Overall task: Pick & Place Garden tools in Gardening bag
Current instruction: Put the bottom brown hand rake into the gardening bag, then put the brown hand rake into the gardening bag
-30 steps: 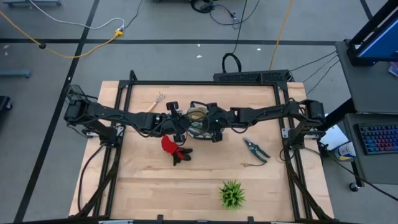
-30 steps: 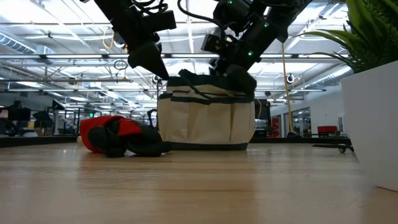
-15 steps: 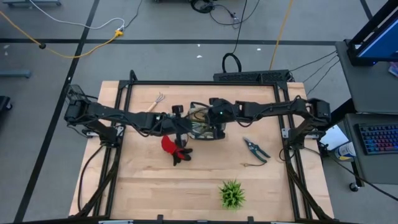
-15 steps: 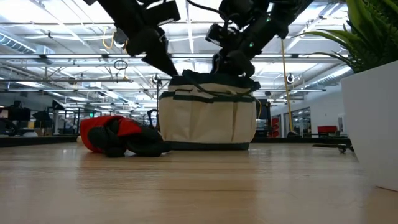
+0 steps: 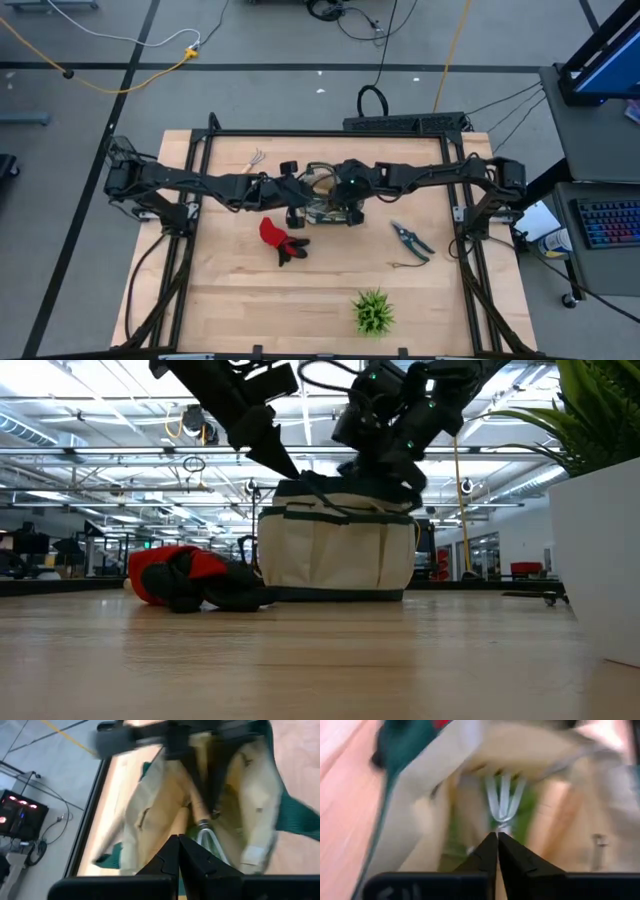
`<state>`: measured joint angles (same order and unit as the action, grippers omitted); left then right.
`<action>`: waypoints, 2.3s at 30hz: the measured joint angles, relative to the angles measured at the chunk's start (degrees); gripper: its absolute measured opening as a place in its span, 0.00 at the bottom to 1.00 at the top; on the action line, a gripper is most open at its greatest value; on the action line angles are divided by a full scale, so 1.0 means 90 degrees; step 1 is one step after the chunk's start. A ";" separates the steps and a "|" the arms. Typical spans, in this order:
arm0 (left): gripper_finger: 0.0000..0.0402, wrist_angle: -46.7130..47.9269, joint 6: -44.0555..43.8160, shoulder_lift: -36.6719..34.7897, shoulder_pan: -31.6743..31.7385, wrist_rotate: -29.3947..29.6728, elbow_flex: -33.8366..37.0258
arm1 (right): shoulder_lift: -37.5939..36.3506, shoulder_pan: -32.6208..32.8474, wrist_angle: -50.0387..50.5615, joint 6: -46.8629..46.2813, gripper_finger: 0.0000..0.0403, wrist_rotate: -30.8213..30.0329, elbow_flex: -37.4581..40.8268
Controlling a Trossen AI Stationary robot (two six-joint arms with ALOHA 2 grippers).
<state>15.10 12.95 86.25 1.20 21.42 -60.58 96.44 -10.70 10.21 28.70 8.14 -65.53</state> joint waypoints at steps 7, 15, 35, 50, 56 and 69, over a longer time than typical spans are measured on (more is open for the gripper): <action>0.02 0.0016 0.0042 0.0001 0.0224 -0.0043 0.0000 | -0.0006 -0.0010 -0.0055 0.0596 0.00 0.0289 0.0305; 0.01 0.0080 -0.0305 -0.0060 0.0294 0.0782 0.0000 | -0.0164 -0.0012 -0.0244 0.0288 0.00 0.0262 0.0335; 0.15 0.3815 -0.3027 -0.0775 0.0896 0.1404 0.0005 | -0.0374 -0.0012 -0.1196 -0.0067 0.25 0.0241 0.0321; 0.39 0.4385 -0.3504 -0.0712 0.1728 0.1281 0.0001 | -0.0694 0.0196 -0.1334 -0.0426 0.35 -0.0165 0.0322; 0.40 0.4407 -0.3428 -0.0713 0.1998 0.1095 0.0002 | -0.1078 0.0362 -0.1083 -0.0903 0.35 -0.0758 0.0327; 0.40 0.2166 -0.3132 -0.0711 0.2605 0.0585 0.1999 | -0.1361 0.0538 -0.0923 -0.2077 0.34 -0.0732 0.0324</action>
<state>34.59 -15.24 79.85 24.64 26.69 -42.59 84.18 -5.85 1.90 10.01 1.55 -62.61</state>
